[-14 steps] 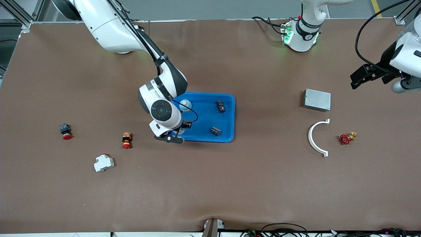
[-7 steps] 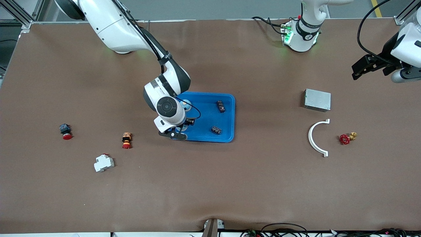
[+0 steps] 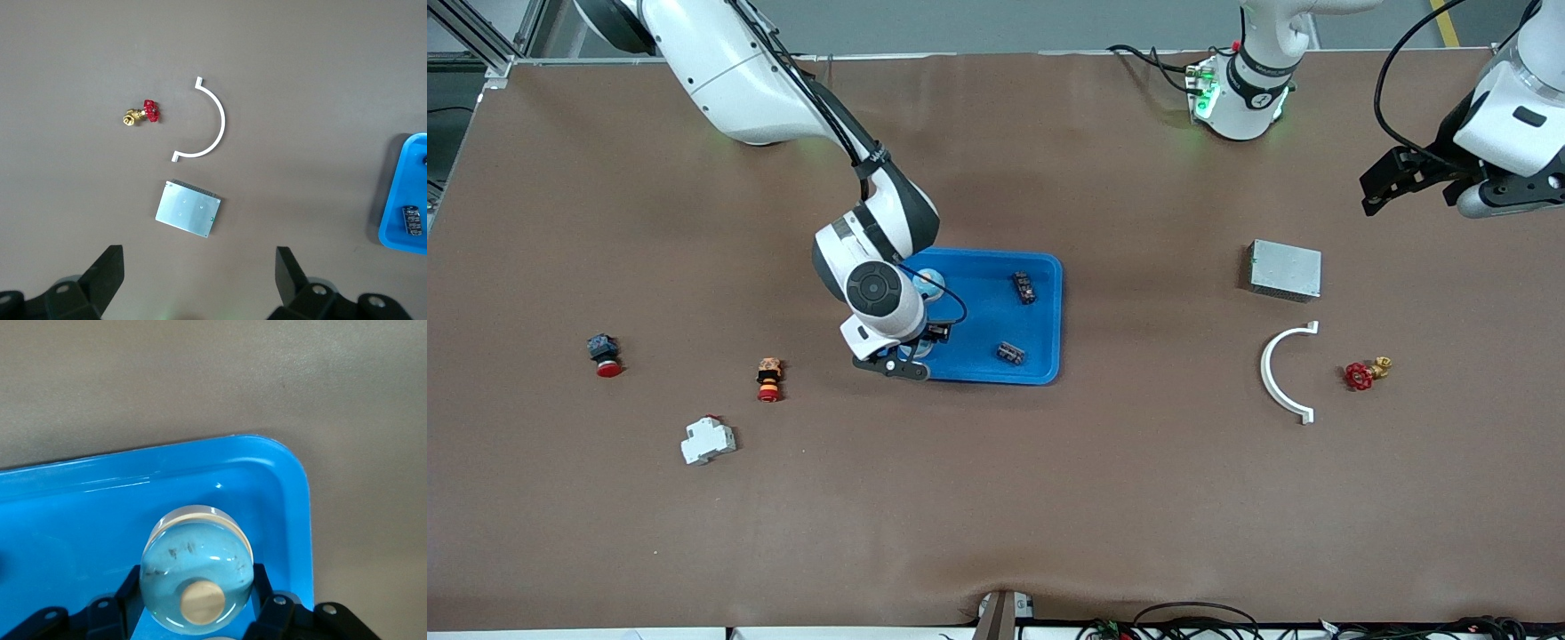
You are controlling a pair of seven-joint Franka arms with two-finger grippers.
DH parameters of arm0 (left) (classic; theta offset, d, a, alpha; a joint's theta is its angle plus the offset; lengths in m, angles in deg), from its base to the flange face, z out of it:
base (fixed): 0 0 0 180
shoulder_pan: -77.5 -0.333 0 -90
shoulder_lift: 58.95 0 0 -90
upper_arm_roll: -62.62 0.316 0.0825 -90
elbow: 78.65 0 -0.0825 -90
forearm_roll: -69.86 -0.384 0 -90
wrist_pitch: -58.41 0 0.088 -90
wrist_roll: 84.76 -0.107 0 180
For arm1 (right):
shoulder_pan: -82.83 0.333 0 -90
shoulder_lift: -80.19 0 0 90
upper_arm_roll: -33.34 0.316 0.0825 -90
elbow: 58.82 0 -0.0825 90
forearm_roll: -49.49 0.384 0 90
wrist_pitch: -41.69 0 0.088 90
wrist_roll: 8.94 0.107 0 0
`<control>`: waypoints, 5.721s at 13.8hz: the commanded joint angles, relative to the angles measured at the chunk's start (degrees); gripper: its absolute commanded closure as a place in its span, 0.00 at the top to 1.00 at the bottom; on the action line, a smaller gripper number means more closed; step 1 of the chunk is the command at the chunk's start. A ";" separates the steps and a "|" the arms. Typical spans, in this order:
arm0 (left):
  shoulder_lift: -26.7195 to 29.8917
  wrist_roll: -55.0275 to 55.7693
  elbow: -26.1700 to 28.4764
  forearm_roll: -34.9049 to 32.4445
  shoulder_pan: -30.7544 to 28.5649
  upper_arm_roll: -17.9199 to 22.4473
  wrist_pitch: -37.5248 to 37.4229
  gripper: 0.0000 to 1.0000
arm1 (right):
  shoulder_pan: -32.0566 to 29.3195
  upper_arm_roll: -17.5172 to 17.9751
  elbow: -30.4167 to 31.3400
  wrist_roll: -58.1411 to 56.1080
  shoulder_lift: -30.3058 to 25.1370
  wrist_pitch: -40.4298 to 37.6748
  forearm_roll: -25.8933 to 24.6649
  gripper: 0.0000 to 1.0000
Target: Place electrolytic capacitor and blue bell in tray
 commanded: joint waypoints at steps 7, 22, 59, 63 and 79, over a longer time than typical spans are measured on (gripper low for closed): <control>0.47 -2.16 -1.04 1.86 -0.43 -0.74 0.96 1.00 | 0.20 -0.38 0.55 0.93 0.62 1.78 0.00 0.35; 0.64 -4.36 -0.69 1.77 -1.13 -0.30 1.48 1.00 | -0.85 0.06 1.77 0.14 -21.14 -25.63 2.28 1.00; 0.56 -3.30 0.01 1.42 -1.13 -0.12 1.57 1.00 | -35.39 -2.58 -10.71 -44.86 -34.26 -41.73 -0.26 1.00; 0.47 -3.30 0.01 1.42 -1.13 -0.21 1.49 1.00 | -35.30 -2.31 -5.52 -44.42 -37.87 -39.28 -0.09 1.00; 0.73 -3.12 0.10 1.42 -1.83 -0.47 0.52 1.00 | -35.13 -2.23 -1.47 -41.43 -41.39 -35.75 0.44 1.00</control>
